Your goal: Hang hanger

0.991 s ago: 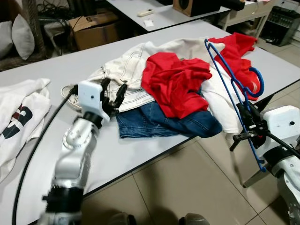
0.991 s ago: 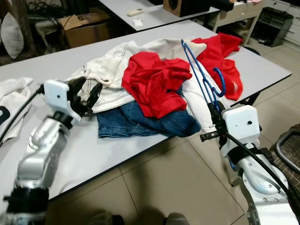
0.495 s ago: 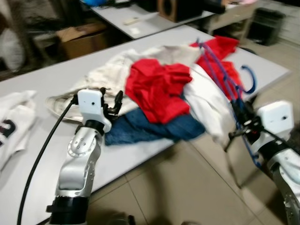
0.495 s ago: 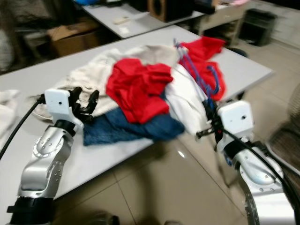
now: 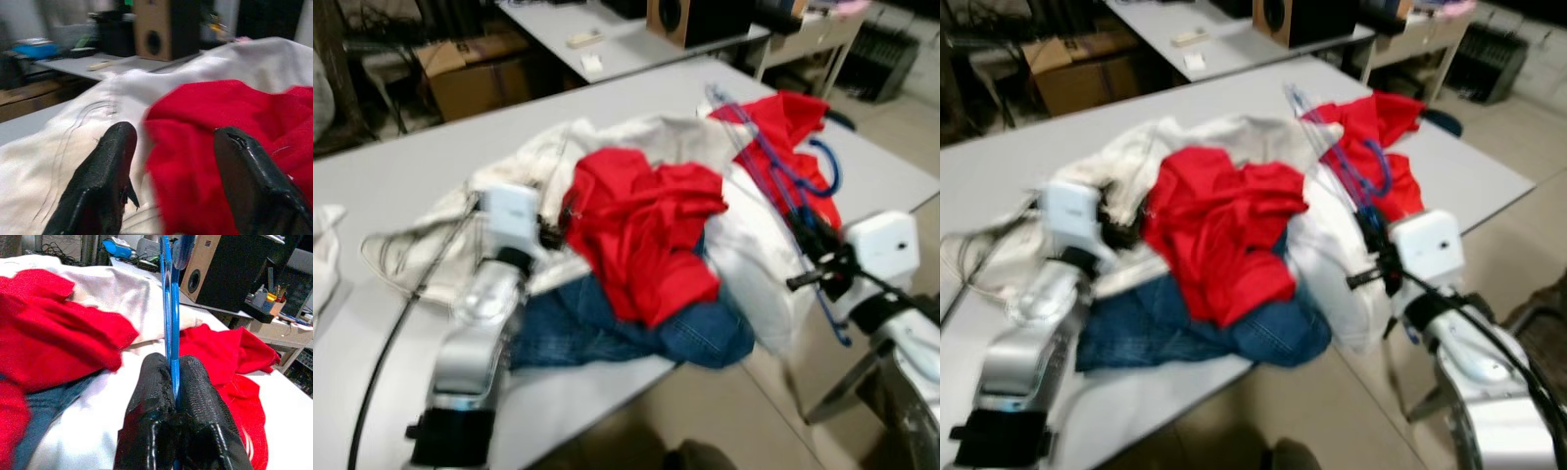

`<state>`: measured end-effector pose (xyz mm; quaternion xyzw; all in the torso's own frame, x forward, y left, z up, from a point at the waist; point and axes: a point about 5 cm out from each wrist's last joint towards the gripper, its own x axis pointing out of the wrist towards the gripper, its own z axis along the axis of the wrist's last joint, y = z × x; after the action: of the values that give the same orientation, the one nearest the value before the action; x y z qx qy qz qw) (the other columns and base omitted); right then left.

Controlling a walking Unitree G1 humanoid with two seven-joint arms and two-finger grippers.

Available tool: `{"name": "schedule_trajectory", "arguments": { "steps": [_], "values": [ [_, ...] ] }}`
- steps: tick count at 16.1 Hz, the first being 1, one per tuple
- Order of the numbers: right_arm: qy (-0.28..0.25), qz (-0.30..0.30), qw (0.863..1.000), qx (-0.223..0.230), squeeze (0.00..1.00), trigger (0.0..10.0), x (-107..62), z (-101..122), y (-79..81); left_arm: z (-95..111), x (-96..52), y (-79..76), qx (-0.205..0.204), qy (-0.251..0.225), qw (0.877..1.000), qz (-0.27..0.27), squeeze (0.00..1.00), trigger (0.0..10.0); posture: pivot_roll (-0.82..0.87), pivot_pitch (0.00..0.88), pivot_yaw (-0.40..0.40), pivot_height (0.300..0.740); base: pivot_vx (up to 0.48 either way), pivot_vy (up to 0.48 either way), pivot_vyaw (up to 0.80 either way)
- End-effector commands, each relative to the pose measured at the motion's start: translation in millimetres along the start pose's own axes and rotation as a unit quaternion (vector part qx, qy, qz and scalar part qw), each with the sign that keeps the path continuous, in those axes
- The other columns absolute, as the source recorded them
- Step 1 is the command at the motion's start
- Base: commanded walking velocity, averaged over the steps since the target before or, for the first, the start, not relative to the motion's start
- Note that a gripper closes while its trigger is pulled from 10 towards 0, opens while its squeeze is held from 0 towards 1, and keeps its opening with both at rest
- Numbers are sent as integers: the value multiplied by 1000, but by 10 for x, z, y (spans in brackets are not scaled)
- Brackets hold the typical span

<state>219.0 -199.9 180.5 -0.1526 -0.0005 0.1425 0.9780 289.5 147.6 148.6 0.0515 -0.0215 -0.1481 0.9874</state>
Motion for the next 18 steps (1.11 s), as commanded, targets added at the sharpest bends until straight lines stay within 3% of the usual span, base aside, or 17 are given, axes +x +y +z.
{"name": "schedule_trajectory", "arguments": {
  "steps": [1, 2, 5, 6, 7, 9, 11, 14, 15, 17, 18],
  "values": [
    [-18, 22, 1000, -6, 0, 10000, -17, 60, 32, 25, 15, 192, 43, 7, 999, -8, 1000, 10000, -151, 0, 32, 740, 0, 0, 0],
    [-20, 28, 999, -12, 0, 10000, -42, 67, 25, 30, 48, 290, 96, 23, 995, -32, 1000, 10000, -159, 0, 47, 740, 0, 0, 0],
    [-17, 30, 999, -16, 0, 10000, -83, 60, 2, 18, 82, 317, 144, 43, 985, -84, 1000, 10000, -169, 0, 64, 740, 0, 0, 0],
    [-13, 35, 999, -13, 0, 10000, -100, 48, 3, 0, 81, 307, 160, 53, 979, -114, 694, 10000, -173, 0, 74, 740, 0, 0, 0],
    [-6, 46, 999, -7, 0, 10000, -124, 25, 20, -47, 56, 307, 186, 71, 968, -155, 0, 10000, -172, 0, 79, 740, 0, 0, 0],
    [-2, 52, 999, -5, 0, 10000, -133, 15, 31, -71, 29, 302, 195, 81, 962, -175, 0, 10000, -172, 0, 79, 740, 0, 0, 0],
    [-1, 57, 998, -9, 0, 10000, -134, 4, 58, -123, -32, 316, 232, 110, 940, -224, 0, 10000, -172, 0, 84, 740, 0, 0, 0],
    [-2, 65, 998, -12, 0, 10000, -112, 3, 86, -132, 17, 461, 299, 130, 925, -196, 0, 10000, -168, 0, 85, 740, 0, 0, 0],
    [-2, 71, 997, -15, 0, 10000, -95, 1, 108, -145, 19, 533, 337, 147, 909, -194, 0, 10000, -168, 0, 86, 740, 0, 0, 0],
    [-2, 72, 997, -17, 0, 10000, -85, -5, 115, -145, 5, 588, 359, 156, 900, -190, 0, 10000, -168, 0, 87, 740, 0, 0, 0],
    [-2, 73, 997, -18, 0, 10000, -81, -10, 114, -153, -19, 643, 384, 167, 889, -187, 0, 10000, -167, 0, 86, 740, 0, 0, 0]
  ]
}}
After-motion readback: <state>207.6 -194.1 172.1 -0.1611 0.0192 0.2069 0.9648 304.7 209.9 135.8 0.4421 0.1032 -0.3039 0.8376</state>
